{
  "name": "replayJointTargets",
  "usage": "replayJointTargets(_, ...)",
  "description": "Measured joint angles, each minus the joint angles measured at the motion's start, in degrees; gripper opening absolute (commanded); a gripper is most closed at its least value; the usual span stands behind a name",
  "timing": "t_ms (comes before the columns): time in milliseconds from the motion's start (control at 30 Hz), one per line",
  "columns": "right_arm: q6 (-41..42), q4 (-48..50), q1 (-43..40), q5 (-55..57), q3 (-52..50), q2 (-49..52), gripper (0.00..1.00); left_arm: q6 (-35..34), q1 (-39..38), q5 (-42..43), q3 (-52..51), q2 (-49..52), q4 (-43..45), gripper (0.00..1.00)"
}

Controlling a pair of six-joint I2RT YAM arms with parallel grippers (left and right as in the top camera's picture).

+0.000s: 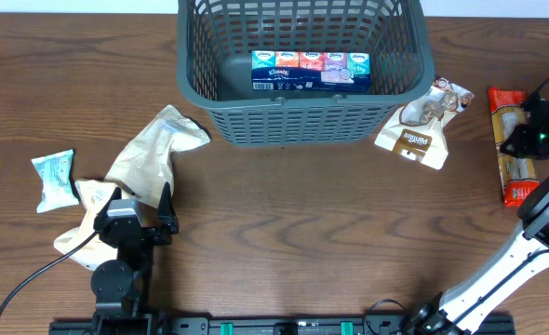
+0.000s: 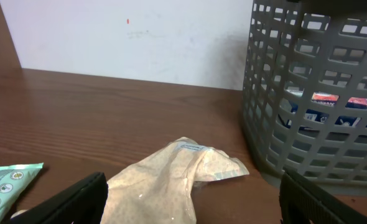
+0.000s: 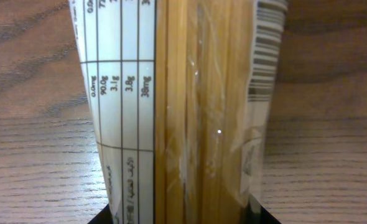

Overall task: Pack container
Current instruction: 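Lift the spaghetti pack and carry it over the basket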

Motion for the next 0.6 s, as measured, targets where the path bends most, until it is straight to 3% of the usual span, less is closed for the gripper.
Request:
replayJointTargets(300,0.2,-0.3,2.2,0.0,-0.8,-2.1,0.11,0.0,0.0,0.0,0.0,0.0,0.0,0.81)
replayJointTargets(600,0.2,0.4,5.6,-0.2,-1.6,-12.7,0.04,0.0,0.0,0.0,0.0,0.0,0.0,0.81)
